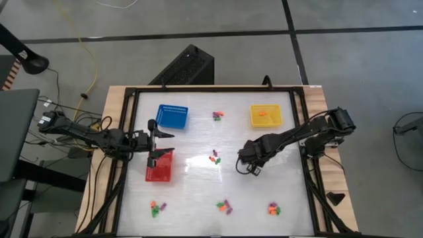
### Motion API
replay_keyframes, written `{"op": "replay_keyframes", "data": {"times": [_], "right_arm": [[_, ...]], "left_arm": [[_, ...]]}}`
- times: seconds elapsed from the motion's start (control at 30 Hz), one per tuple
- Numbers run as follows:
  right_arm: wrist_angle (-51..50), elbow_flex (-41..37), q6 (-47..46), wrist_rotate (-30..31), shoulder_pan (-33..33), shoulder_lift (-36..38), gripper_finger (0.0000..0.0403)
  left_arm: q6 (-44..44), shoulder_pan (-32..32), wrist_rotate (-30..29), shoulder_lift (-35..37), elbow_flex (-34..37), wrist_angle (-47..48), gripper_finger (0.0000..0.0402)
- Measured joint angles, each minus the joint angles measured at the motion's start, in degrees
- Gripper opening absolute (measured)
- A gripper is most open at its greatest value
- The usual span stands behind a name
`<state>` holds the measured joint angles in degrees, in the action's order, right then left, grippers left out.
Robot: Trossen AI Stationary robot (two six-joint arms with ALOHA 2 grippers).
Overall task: Sort Halloween decoration
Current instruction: Put the green skeleton toy into the red bin
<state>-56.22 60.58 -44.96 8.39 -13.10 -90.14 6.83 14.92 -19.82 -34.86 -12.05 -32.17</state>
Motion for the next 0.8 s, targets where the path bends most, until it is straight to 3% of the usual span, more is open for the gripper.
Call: {"op": "replay_keyframes", "data": {"times": [0.13,0.27,0.43,0.53,0.6,0.7,0.8], "right_arm": [[13.7,4.5,6.6,7.6,-2.6,0.1,0.0055],[41.0,5.0,19.1,9.7,-3.3,-1.5,0.0054],[71.7,6.5,33.1,5.0,-2.4,-11.2,0.0054],[75.7,13.4,35.5,0.6,-1.0,-19.6,0.0054],[75.2,19.9,36.6,-1.9,0.0,-25.5,0.0054],[74.2,30.3,39.2,-3.0,1.1,-33.9,0.0055],[72.0,39.5,41.9,-3.6,1.8,-40.3,0.0055]], "left_arm": [[0.0,0.0,-0.2,0.0,0.0,0.3,0.0226],[0.9,0.0,-3.3,0.0,0.0,-0.4,0.0226],[0.8,0.0,-17.9,0.0,0.0,-0.7,0.0226],[-0.8,0.0,-28.4,0.0,0.0,2.4,0.0226],[-2.0,0.0,-31.9,0.1,0.0,6.3,0.0226],[-3.3,0.0,-31.7,1.1,-0.5,12.9,0.0226],[-7.6,0.0,-27.9,3.5,-2.9,24.7,0.0226]]}}
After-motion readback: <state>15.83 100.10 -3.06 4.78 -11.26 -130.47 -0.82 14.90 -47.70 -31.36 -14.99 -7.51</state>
